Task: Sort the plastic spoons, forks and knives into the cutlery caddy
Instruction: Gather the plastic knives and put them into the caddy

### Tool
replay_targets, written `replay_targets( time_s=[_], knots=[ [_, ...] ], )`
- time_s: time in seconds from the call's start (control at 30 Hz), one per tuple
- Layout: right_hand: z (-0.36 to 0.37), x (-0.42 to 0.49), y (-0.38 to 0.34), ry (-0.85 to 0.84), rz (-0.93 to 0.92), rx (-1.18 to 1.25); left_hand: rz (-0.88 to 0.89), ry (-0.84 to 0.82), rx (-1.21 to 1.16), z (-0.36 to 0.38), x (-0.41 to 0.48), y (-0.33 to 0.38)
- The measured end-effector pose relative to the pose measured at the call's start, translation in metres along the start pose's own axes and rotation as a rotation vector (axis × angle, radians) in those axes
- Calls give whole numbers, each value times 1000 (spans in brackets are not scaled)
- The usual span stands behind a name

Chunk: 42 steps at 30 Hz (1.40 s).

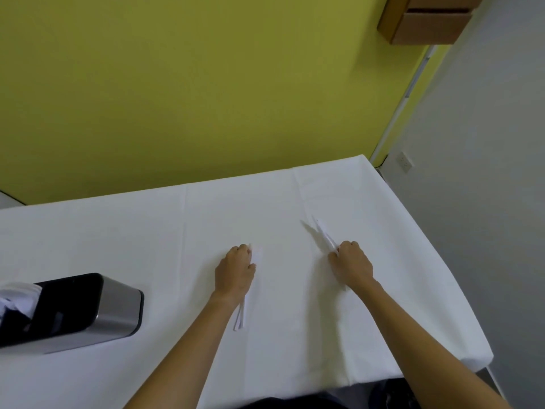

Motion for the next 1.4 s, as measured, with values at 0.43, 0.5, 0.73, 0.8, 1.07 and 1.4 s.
replay_targets(
  time_s=[0.43, 0.5, 0.73, 0.8, 1.07, 1.4],
  knots=[
    [0, -15, 18, -72, 1, 603, 15, 26, 68, -2, 10, 17],
    [0, -17, 19, -66, 4, 660, 23, 40, 91, -2, 11, 21],
    [6, -25, 13, -112, -15, 745, -37, 85, 52, -15, 18, 11],
    [10, -29, 8, -154, -1, 840, -126, 87, -60, -18, 22, -1],
    [22, -49, -28, -432, -2, 1168, -349, -301, -999, -25, 19, 13],
    [35, -81, -68, -730, -10, 1470, -103, -431, -848, -27, 16, 54]
  ],
)
Point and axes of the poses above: each hand's wrist, its own x-axis towards the middle knuckle, its own z-axis out of the palm, y = z × x, the point moved 6 cm from there along x, towards the middle knuckle, and after that the axes turned 6 degrees about -z, right-handed, at the moved point
